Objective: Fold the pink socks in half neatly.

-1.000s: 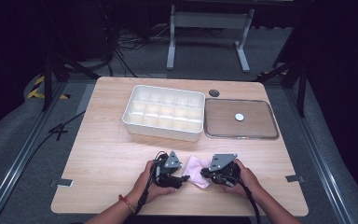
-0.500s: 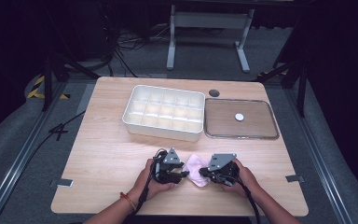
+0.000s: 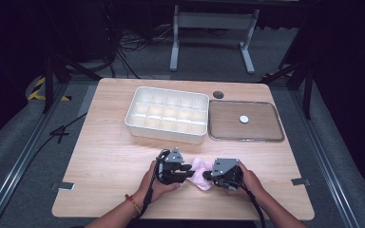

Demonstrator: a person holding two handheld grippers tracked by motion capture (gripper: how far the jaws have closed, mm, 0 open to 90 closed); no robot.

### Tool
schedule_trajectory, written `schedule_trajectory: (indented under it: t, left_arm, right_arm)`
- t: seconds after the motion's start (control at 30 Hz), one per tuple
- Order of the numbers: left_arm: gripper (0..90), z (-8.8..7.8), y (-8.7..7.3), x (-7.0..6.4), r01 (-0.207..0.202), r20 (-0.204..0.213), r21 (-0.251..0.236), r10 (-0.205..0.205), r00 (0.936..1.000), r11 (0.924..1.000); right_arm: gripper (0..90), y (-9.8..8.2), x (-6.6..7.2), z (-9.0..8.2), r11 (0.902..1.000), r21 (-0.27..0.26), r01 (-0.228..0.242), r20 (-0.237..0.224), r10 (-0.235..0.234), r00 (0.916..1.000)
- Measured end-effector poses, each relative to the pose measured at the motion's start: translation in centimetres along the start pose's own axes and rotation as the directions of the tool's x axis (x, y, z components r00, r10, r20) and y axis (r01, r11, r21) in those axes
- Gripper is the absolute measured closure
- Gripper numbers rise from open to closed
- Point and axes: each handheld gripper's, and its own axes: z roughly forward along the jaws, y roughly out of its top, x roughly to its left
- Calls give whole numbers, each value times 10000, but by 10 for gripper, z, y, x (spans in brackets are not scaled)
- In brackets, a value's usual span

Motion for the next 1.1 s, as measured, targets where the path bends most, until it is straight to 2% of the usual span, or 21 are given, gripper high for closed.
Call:
schedule_trajectory:
  t: [0.13, 0.23, 0.27, 0.33, 0.37, 0.43, 0.57, 0.73, 0.8, 0.93, 1.0, 1.1]
  left_arm:
    - [792, -1, 1, -2, -63, -36, -41, 63, 10000, 10000]
    - [788, -3, 1, -1, -167, -181, 64, 168, 9997, 9998]
    - [762, -4, 1, -1, -86, -329, 51, 87, 9994, 10000]
    - [647, -5, 0, 1, 56, -662, 182, -44, 9978, 9998]
    - [625, -5, -1, 3, 222, -572, 214, -209, 9981, 9995]
    - [569, -5, -2, 3, 303, -557, 245, -289, 9980, 9992]
    - [549, -5, -2, -7, -18, -463, 468, 40, 9989, 9989]
    - [504, 0, -4, -7, 148, -722, 680, -98, 9973, 9976]
    - [494, 1, -4, -6, 96, -740, 851, -33, 9973, 9963]
    - [509, 4, -4, -6, 71, -657, 895, -12, 9978, 9960]
    - [554, 5, -4, -7, 207, -466, 714, -174, 9988, 9972]
    - [625, 5, -4, -6, 263, -222, 723, -247, 9994, 9970]
  right_arm:
    - [868, 0, 1, 1, 10000, -23, -28, 32, 28, 10000]
    - [869, 1, 1, 1, 10000, -68, 71, 30, -71, 10000]
    - [870, 1, 1, 1, 10000, -74, 54, 24, -54, 10000]
    - [870, 1, 1, 1, 9999, -88, 56, 21, -56, 10000]
    - [871, 1, 1, 1, 9999, -93, 53, 26, -52, 10000]
    - [872, 1, 1, 1, 9999, -91, 48, 27, -47, 10000]
    - [883, 0, 3, 1, 9998, -77, 207, 85, -206, 9998]
    - [887, 0, 3, 1, 9997, -94, 215, 111, -214, 9997]
    - [887, 0, 3, 1, 9997, -102, 217, 96, -216, 9997]
    - [887, -1, 3, 1, 9997, -148, 207, 67, -206, 9998]
    - [887, 0, 3, 1, 9997, -146, 183, 68, -182, 9998]
    - [887, -1, 3, 1, 9997, -149, 177, 67, -176, 9998]
